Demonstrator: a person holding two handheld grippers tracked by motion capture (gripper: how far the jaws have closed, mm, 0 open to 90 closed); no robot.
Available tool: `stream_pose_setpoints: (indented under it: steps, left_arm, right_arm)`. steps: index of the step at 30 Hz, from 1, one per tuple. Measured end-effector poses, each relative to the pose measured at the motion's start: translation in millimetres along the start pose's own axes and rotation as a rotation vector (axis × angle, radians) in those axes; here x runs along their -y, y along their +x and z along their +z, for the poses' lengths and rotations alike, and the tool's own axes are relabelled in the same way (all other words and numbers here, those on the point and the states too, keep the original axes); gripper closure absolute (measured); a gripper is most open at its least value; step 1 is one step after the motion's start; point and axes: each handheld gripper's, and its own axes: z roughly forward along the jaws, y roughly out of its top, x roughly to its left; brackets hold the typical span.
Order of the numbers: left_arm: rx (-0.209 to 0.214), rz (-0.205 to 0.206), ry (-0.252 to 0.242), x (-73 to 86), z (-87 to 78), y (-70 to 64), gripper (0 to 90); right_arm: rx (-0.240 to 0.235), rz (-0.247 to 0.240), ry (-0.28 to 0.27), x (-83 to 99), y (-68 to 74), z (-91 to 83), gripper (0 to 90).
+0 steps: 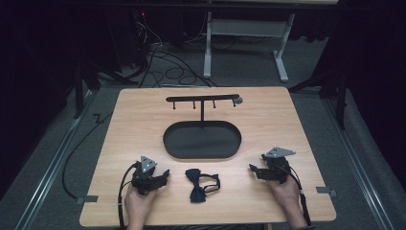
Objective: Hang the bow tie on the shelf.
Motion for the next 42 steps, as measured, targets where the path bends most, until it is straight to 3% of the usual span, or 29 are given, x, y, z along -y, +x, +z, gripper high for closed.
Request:
stream_pose_setpoints:
  steps: [18, 29, 32, 39, 42]
  left_arm:
    - [0.006, 0.000, 0.001, -0.2, 0.1, 0.3, 32.5]
    - [-0.013, -0.007, 0.010, -1.8, 0.2, -1.3, 33.9]
    - [0.001, -0.015, 0.012, -3.4, -1.7, 0.0, 38.1]
    - [0.088, -0.034, -0.012, -13.1, -9.2, -4.7, 40.4]
    - [0.132, -0.021, -0.019, -19.7, -12.7, -11.1, 41.6]
  right_arm:
    - [0.008, 0.006, 0.000, -0.3, -0.7, 0.2, 31.8]
    - [0.001, -0.006, 0.000, -0.2, -0.3, 0.3, 31.5]
    - [0.001, -0.004, 0.001, -0.2, -0.1, 0.2, 31.6]
    - [0.000, -0.010, 0.001, -0.3, 0.0, 0.2, 31.3]
    - [0.000, -0.010, 0.001, -0.2, -0.1, 0.2, 31.3]
